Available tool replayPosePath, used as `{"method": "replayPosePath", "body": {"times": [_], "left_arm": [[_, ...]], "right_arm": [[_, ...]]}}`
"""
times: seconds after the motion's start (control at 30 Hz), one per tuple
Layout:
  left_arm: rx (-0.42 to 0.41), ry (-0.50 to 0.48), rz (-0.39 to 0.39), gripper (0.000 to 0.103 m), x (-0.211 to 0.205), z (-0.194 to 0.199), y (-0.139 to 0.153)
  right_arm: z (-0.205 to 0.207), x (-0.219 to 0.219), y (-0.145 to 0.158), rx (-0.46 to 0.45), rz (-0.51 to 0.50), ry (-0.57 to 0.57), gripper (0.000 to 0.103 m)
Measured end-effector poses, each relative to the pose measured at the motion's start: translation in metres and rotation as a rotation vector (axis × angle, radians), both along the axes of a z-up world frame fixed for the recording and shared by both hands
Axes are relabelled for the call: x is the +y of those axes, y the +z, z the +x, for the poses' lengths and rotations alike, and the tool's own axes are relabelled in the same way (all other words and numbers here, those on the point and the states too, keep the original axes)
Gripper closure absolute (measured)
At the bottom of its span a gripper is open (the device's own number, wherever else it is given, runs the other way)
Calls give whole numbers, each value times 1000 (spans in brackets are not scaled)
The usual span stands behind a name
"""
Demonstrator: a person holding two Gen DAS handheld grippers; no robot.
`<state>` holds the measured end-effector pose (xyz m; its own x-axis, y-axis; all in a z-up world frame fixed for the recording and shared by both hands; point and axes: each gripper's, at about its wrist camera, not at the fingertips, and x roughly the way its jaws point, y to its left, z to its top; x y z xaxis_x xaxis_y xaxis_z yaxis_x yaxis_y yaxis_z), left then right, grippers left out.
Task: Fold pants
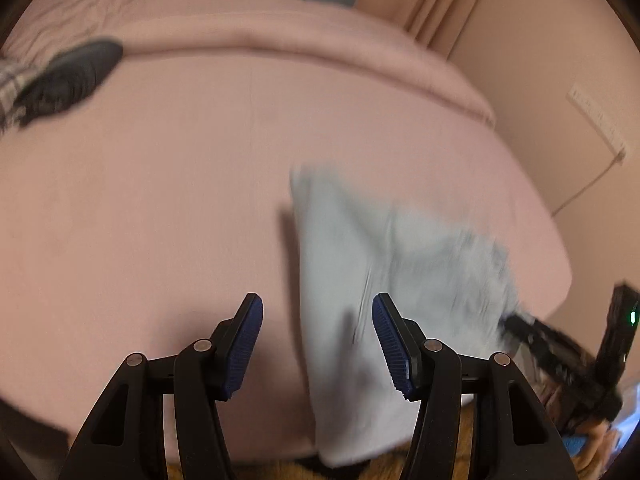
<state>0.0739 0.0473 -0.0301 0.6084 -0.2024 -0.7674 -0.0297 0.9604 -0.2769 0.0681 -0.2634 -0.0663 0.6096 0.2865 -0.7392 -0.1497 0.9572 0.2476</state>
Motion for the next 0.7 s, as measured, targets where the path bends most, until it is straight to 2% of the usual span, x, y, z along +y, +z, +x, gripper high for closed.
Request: {"method": "replayPosePath", "body": {"times": [0.07,0.13,0.17,0.23,0.27,0.33,0.37,0.43,0.47,0.53,0.7], "left_arm": [[-51,-17,8,45,0,24,12],[-28,-43,3,49,-4,47,8],[2,-67,2,57,-8,62,0],[36,-77,36,59,-14,84,-14],[48,-51,88,59,-17,93,-24],[76,-8,168,59,-19,107,-42],[86,2,173,59,-20,109,-47],[117,15,159,59,-17,118,-64],[121,26,149,59,-14,121,-71],[102,40,159,59,-13,123,-77],[52,74,294,59,-32,124,-77]], "right_arm": [[2,5,19,-72,-9,-6,52],[9,20,32,-125,8,37,52],[14,26,33,-134,23,67,57],[29,41,28,-121,61,128,76],[42,49,19,-87,60,139,87],[61,60,-4,-34,-29,99,90],[65,62,-13,-20,-61,85,96],[69,63,-27,-6,-60,85,97],[67,63,-31,-27,-70,95,98],[64,60,-32,-39,-68,107,98],[66,50,-37,-23,-2,105,98]]}}
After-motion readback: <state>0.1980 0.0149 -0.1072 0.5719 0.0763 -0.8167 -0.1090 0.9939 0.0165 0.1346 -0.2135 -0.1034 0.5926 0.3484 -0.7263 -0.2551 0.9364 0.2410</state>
